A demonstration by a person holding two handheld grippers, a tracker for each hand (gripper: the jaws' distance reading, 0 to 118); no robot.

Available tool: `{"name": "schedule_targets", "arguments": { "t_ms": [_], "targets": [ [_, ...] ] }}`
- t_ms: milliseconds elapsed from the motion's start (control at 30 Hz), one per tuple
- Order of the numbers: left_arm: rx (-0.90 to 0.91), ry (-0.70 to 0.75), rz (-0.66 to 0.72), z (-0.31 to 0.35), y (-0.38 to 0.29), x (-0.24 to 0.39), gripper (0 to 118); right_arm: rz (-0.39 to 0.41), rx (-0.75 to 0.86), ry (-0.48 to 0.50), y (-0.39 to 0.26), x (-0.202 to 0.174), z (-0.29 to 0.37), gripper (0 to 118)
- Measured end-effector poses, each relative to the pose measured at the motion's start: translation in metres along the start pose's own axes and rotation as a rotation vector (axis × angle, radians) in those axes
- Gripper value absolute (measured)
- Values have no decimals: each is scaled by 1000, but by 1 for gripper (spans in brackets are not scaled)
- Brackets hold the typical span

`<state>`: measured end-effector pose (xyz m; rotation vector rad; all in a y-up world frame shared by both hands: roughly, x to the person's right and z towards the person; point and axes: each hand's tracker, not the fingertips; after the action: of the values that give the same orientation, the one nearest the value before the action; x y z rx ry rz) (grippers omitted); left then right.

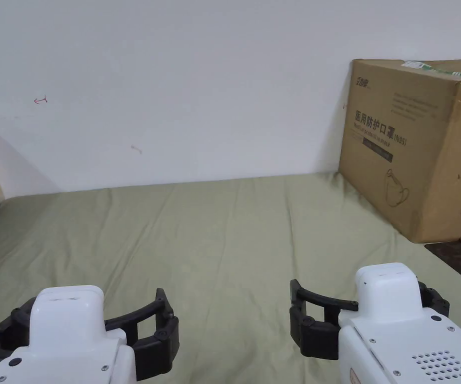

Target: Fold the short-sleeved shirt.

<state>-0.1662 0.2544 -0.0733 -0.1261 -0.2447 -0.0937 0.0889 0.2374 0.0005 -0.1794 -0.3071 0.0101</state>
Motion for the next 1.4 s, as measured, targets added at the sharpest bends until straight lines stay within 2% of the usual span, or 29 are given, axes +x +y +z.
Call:
{"name": "schedule_targets", "arguments": {
  "t_ms": [133,233,300,467,600,733,833,1000,1100,1233,1333,1400],
  "targets": [
    [-20,-30,7,-3,2,-1,118,20,2,-19,1,-1,-2,113],
    [-49,-37,30,-4,3,-3,117,5,-8,-15,1,1,-4,113],
    [-68,-42,65,-3,0,-4,112,-1,-19,-22,-1,1,-6,113],
    [-93,-33,99,-3,-1,-9,112,-10,-34,-25,-5,3,-7,113],
    [-79,57,79,2,0,-6,112,-19,-57,-22,-8,4,-12,113],
    [-64,90,44,9,2,-2,113,-41,-73,-13,-10,6,-13,113],
    [-90,-22,43,7,5,-5,113,-65,-79,-6,-10,7,-13,113],
    [-38,-68,-26,16,2,5,113,-63,-73,-8,-10,7,-13,113],
    [-40,-37,-52,20,1,15,113,-46,-76,-19,-10,7,-12,113],
    [-130,32,24,17,6,19,113,-49,-81,-14,-11,7,-12,113],
    [-63,8,25,17,3,15,113,-39,-80,-19,-11,8,-11,113],
    [-39,58,5,16,2,15,113,-34,-80,-21,-11,8,-11,113]
  ]
}}
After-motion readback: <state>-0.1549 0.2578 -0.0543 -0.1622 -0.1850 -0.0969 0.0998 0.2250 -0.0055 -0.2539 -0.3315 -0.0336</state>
